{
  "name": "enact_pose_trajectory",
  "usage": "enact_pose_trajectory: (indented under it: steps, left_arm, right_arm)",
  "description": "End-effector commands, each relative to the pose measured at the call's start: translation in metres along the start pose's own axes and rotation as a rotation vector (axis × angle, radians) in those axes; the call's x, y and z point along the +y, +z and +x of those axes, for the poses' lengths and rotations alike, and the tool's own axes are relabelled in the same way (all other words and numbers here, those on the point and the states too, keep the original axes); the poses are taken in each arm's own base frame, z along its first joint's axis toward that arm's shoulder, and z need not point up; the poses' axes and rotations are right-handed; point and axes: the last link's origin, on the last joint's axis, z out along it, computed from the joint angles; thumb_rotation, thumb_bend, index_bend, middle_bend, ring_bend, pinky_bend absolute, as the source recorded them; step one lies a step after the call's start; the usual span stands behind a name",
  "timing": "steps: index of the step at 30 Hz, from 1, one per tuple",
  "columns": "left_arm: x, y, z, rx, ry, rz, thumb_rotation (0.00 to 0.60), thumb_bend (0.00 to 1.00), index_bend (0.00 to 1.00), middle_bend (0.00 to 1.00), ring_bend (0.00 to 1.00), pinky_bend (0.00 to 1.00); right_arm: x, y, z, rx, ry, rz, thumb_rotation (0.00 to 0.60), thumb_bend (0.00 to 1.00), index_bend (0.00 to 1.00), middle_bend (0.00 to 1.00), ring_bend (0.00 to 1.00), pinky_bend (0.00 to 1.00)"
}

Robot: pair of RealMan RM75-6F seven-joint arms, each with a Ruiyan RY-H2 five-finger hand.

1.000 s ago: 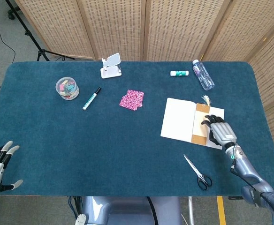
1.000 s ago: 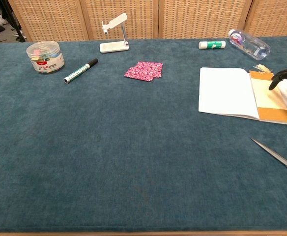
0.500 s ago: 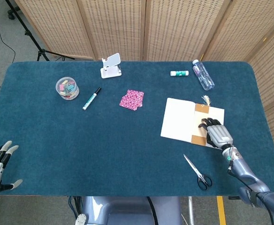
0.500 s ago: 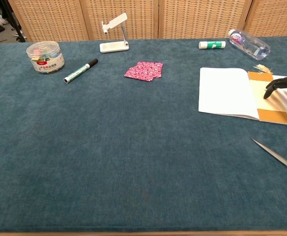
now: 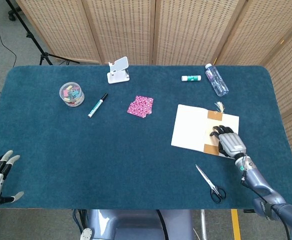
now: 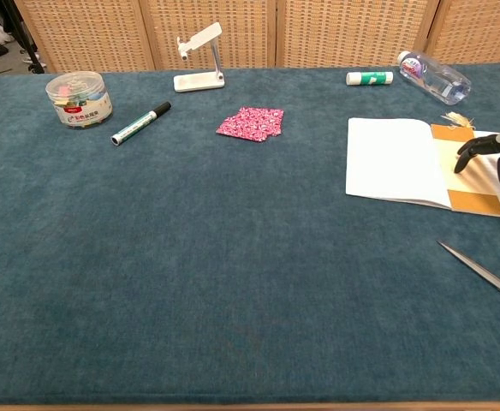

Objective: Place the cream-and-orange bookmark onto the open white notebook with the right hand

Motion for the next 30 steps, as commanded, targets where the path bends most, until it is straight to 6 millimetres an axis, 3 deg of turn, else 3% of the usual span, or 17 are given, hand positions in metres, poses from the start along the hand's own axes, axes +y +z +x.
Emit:
enact_pose_trajectory:
  steps: [1,30]
  left_arm:
    - [0.000,0.000,0.000,0.000,0.000,0.001,0.600,0.00,0.00,0.00,0.00,0.00]
    - [-0.001,0.000,0.001,-0.004,-0.003,0.002,0.600,0.00,0.00,0.00,0.00,0.00]
  right_arm:
    - [-0.002,0.001,0.000,0.000,-0.001,0.004,0.600,1.00,0.23,0.11,0.00,0.07]
    - [-0.021,0.006,0.007,0.031,0.002,0.042,0.600,1.00,0.23,0.11,0.00,0.07]
